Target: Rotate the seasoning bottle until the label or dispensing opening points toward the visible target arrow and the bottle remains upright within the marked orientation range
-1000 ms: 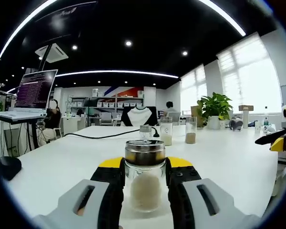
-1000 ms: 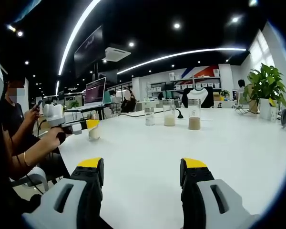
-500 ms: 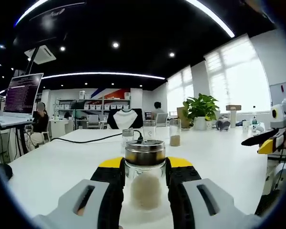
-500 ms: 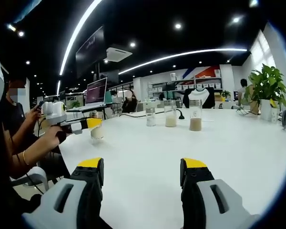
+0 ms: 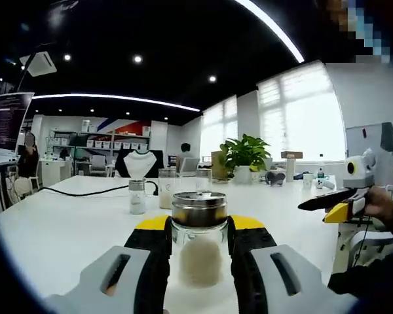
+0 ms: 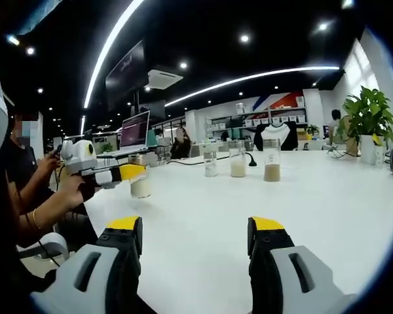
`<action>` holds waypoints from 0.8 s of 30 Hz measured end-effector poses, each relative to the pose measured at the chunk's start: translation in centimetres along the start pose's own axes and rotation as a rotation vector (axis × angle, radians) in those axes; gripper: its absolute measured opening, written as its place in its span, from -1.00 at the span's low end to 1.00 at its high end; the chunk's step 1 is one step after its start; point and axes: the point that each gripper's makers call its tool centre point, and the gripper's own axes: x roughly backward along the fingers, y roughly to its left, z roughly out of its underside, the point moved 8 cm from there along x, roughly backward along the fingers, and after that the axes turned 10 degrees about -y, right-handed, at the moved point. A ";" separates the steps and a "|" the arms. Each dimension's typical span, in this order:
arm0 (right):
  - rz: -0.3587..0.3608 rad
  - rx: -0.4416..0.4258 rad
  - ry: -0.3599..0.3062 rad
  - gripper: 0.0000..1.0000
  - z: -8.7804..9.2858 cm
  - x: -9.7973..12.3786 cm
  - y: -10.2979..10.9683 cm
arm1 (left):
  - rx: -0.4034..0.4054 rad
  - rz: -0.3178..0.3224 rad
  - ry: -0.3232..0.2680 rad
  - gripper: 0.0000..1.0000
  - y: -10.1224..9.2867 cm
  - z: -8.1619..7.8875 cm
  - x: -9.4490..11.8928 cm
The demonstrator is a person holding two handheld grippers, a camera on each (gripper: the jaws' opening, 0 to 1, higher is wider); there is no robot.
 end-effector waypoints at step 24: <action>-0.025 -0.006 -0.005 0.30 0.2 -0.3 0.4 | 0.025 0.225 0.019 -0.30 -4.0 0.0 -1.6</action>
